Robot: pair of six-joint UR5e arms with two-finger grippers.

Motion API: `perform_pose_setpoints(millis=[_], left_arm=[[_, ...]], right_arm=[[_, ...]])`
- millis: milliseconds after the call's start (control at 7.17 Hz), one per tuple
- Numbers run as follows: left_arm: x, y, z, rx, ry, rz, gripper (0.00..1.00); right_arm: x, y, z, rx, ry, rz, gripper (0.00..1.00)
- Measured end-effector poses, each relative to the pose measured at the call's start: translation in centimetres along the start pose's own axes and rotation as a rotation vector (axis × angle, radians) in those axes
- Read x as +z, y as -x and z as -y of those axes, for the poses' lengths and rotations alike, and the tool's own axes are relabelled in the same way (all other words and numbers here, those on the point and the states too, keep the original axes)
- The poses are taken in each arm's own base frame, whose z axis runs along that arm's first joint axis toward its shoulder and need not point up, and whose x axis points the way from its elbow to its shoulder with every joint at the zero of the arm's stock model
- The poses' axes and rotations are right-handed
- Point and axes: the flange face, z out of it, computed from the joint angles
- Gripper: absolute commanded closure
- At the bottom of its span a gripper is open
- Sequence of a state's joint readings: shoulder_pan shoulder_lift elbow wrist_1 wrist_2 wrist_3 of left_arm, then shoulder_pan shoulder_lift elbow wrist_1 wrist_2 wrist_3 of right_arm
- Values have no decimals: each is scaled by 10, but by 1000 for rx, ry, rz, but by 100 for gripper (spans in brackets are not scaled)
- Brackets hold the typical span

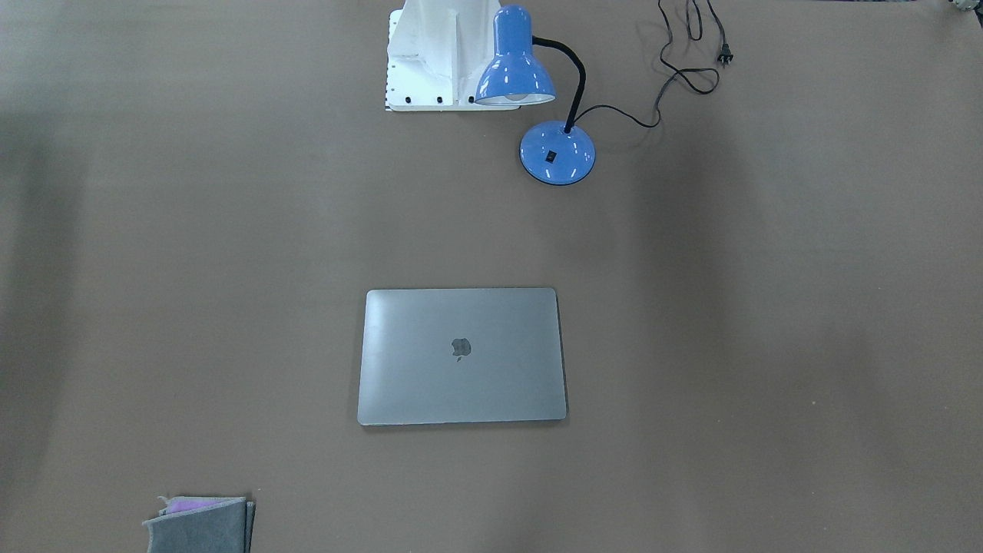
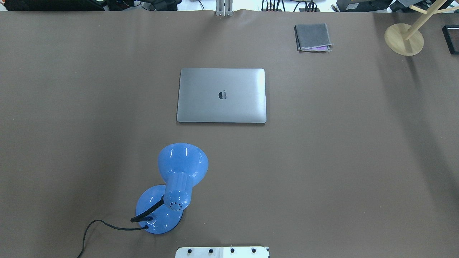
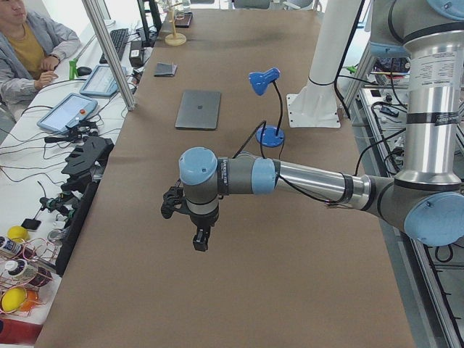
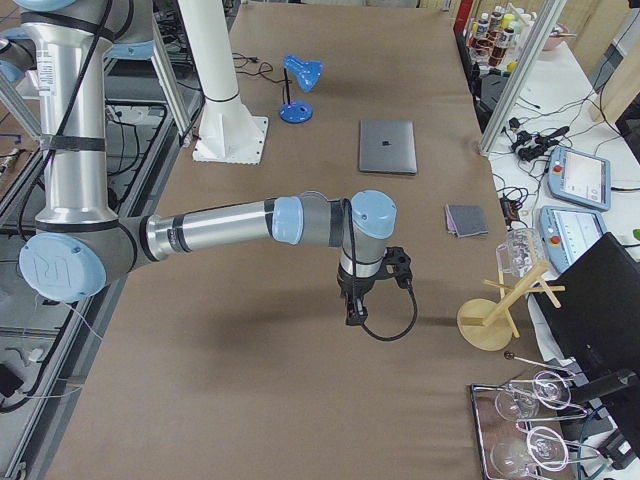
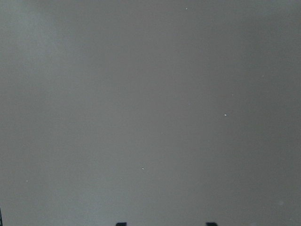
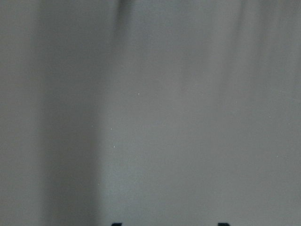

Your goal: Close laptop

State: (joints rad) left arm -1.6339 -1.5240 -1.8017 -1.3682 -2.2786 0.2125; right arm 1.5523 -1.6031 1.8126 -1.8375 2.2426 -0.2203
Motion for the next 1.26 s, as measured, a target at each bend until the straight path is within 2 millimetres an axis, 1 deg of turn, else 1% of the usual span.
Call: perform_pose_setpoints(millis=[419,1256], left_arm=[[-5,-3,-1,4,-13,2,2],[-3,-1,-2,1,-10,2,2]], right_arm=[[1,0,-1,1,0,7,0],[1,1,-1,1,-2,11,0]])
